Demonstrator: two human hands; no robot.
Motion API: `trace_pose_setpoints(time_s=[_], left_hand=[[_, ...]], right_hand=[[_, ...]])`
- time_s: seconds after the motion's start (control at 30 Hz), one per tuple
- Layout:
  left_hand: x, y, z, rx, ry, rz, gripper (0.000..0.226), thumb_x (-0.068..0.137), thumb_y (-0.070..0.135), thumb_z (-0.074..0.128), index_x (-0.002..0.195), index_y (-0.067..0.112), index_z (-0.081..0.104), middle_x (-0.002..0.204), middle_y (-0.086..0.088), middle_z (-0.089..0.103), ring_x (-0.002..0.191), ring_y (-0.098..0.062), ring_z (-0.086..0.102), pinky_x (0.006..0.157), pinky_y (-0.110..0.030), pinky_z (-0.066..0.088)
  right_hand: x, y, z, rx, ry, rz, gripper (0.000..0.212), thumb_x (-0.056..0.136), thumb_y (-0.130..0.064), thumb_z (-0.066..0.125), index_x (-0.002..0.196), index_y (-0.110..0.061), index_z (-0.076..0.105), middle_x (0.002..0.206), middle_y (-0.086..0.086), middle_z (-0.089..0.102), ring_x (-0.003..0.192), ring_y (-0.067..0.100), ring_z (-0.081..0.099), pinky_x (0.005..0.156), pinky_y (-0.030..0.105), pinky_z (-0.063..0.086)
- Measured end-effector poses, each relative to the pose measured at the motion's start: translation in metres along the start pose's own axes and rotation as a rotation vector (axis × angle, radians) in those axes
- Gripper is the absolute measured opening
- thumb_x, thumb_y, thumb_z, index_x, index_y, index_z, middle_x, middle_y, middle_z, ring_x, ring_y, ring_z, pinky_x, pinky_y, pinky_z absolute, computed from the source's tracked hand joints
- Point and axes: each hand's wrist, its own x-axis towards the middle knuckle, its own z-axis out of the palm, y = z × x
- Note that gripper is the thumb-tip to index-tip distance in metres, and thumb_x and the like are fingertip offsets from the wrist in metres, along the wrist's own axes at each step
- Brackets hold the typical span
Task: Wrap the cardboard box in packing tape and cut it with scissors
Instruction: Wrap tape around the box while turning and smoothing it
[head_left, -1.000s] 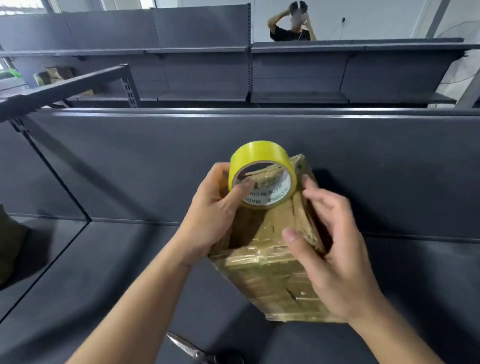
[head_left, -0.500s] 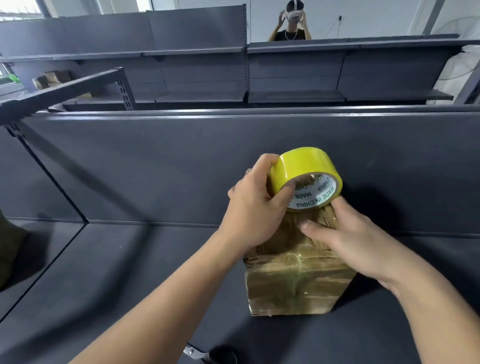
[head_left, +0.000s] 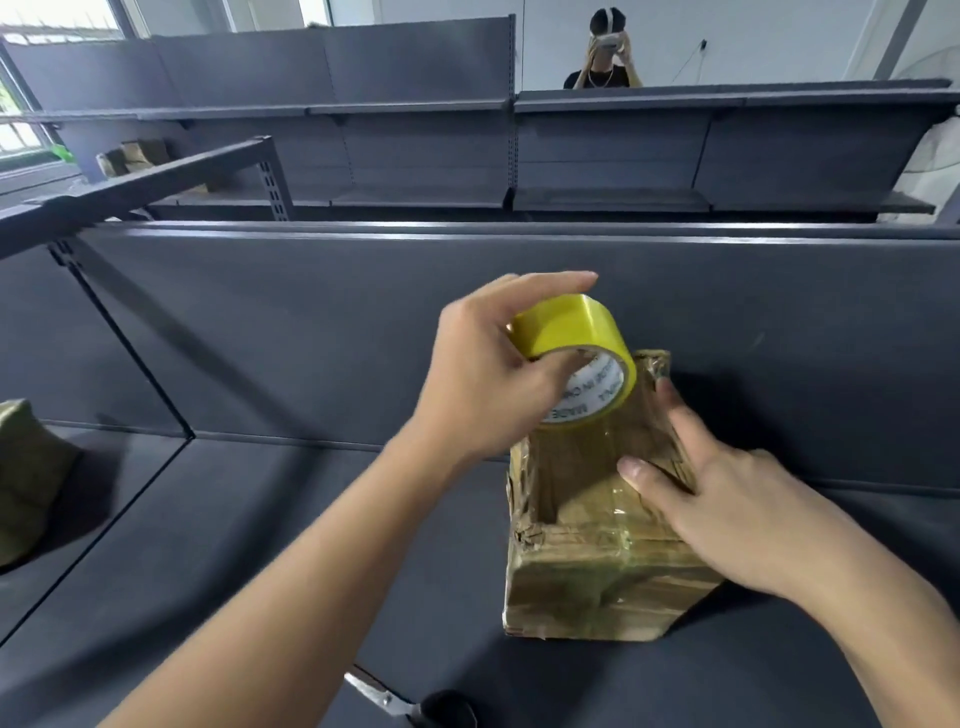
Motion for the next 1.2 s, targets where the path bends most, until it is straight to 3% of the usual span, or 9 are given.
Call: trace_pose_setpoints(time_s=[0.17,0.4,0.6,0.73,0.8,0.87,0.93,1.0,1.2], left_hand=[[0.016,0.002,-0.055,0.293,-0.264,0.114,0.045,0.065,0.006,0.074,0.105,0.025,0.082,0.081,0.006,0.066,0.068,-0.01,0.062,0.061,-0.016,0.041],[-0.007,-0.049,-0.088,0.401,-0.533,0.13,0.043,0.068,0.01,0.077,0.108,0.025,0.081,0.08,0.006,0.06,0.063,-0.01,0.061,0.059,-0.02,0.046],[-0.05,-0.092,-0.062,0.266,-0.382,0.128,0.047,0.077,-0.002,0.072,0.119,0.02,0.077,0.081,0.003,0.051,0.068,-0.005,0.052,0.065,-0.016,0.042],[-0.068,-0.098,-0.033,0.172,-0.265,0.06,0.045,0.08,0.002,0.065,0.12,0.018,0.077,0.085,-0.002,0.055,0.069,-0.003,0.053,0.065,-0.013,0.04],[-0.071,-0.097,-0.026,0.13,-0.215,0.029,0.043,0.08,0.01,0.058,0.118,0.019,0.078,0.089,-0.002,0.058,0.071,-0.007,0.057,0.067,-0.013,0.042],[-0.071,-0.095,-0.024,0.105,-0.2,0.019,0.043,0.079,0.012,0.056,0.115,0.019,0.079,0.091,-0.001,0.06,0.072,-0.011,0.06,0.067,-0.015,0.044],[-0.068,-0.092,-0.023,0.105,-0.21,0.015,0.044,0.079,0.008,0.057,0.114,0.019,0.079,0.092,-0.001,0.06,0.071,-0.013,0.059,0.064,-0.017,0.044],[-0.065,-0.091,-0.024,0.112,-0.234,0.001,0.046,0.076,0.001,0.06,0.113,0.021,0.079,0.09,0.0,0.059,0.067,-0.014,0.057,0.061,-0.018,0.043],[-0.052,-0.086,-0.035,0.158,-0.359,0.087,0.043,0.07,-0.003,0.059,0.103,0.017,0.078,0.085,0.0,0.054,0.069,-0.008,0.052,0.066,-0.014,0.04]], right_hand=[[0.0,-0.002,-0.001,-0.034,-0.023,-0.039,0.077,0.077,-0.088,0.011,0.133,-0.066,-0.038,0.114,0.013,0.067,0.091,0.02,0.066,0.089,0.042,0.054],[0.003,-0.001,-0.001,-0.056,-0.035,-0.055,0.074,0.075,-0.091,0.011,0.127,-0.072,-0.038,0.117,0.016,0.066,0.091,0.021,0.066,0.09,0.042,0.053],[0.002,0.001,-0.005,-0.059,-0.05,-0.023,0.074,0.074,-0.092,0.009,0.128,-0.071,-0.037,0.105,0.01,0.065,0.073,0.012,0.065,0.075,0.037,0.056],[-0.004,-0.009,-0.011,-0.111,-0.054,-0.01,0.076,0.078,-0.088,0.011,0.137,-0.066,-0.033,0.073,-0.002,0.058,0.061,0.007,0.059,0.059,0.03,0.05],[-0.006,-0.015,-0.013,-0.182,-0.023,0.018,0.076,0.083,-0.084,0.01,0.146,-0.058,-0.025,0.107,0.002,0.073,0.097,0.009,0.069,0.081,0.032,0.056],[-0.008,-0.025,-0.011,-0.343,0.055,-0.007,0.085,0.082,-0.082,-0.001,0.156,-0.043,-0.013,0.168,0.008,0.018,0.154,0.024,0.02,0.12,0.047,0.032],[-0.012,-0.047,-0.004,-0.346,0.049,-0.074,0.101,0.08,-0.085,-0.01,0.161,-0.025,-0.003,0.168,0.007,-0.014,0.156,0.027,-0.012,0.126,0.054,0.007],[-0.014,-0.071,0.008,-0.271,0.038,-0.146,0.11,0.079,-0.089,-0.006,0.161,-0.018,0.001,0.168,0.008,-0.014,0.155,0.03,-0.016,0.123,0.06,-0.001],[-0.004,-0.091,0.026,-0.174,0.065,-0.23,0.08,0.09,-0.071,0.032,0.154,-0.052,-0.012,0.169,-0.005,-0.017,0.152,0.037,-0.023,0.111,0.075,-0.014]])
